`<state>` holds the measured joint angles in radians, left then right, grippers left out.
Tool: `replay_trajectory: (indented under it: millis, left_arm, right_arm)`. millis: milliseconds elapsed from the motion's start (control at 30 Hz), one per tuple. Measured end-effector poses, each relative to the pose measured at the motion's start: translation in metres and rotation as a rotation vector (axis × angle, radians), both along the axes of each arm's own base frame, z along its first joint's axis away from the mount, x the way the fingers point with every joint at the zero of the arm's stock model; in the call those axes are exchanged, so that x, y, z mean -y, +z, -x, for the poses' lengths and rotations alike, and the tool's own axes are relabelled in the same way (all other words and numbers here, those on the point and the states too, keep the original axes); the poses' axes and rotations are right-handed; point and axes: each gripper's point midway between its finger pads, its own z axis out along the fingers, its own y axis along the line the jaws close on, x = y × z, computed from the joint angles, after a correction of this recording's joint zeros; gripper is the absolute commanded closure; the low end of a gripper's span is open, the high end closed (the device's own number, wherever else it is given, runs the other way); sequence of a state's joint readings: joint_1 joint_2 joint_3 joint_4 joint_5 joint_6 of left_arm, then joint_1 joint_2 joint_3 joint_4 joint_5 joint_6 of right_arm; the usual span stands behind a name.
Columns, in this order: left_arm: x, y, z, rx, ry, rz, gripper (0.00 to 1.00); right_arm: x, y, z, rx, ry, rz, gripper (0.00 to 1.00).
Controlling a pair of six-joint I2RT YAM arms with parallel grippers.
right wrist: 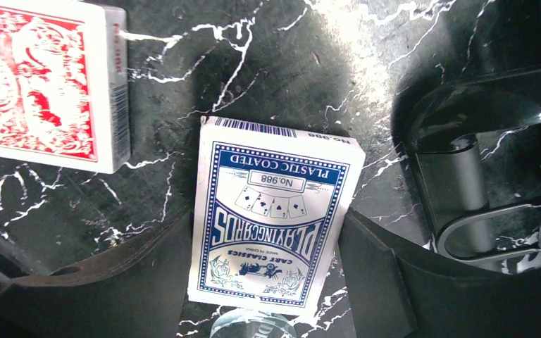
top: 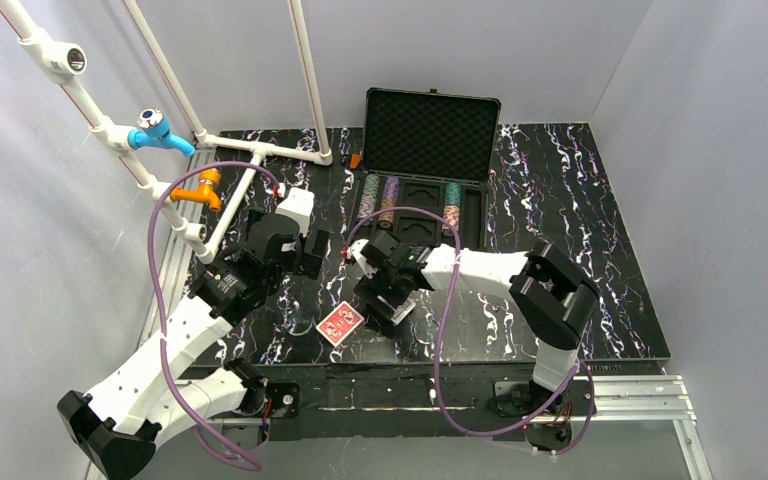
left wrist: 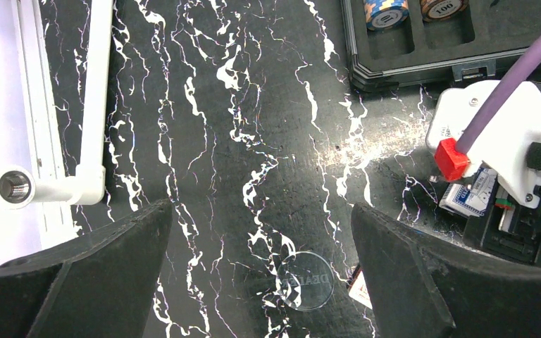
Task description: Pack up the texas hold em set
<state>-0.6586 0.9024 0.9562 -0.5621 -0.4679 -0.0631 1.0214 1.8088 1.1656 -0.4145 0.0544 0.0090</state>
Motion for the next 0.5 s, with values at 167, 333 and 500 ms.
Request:
replay_trajectory:
  millis: [167,333,500]
  left_arm:
    - [0.000,0.000,0.000,0.000,0.000,0.000,0.02]
    - [0.000,0.000,0.000,0.001,0.000,0.000,0.02]
    - [-0.001,0.001,0.000,0.003,0.003,-0.001,0.02]
  right_arm:
    - [-0.008,0.024,-0.003,0.030,0.063,-0.040,0.35]
    - [-0.026,0.067,-0.012,0.098,0.137,-0.115,0.35]
    - [-0.030,0.099,-0.018,0.174,0.207,-0.151,0.34]
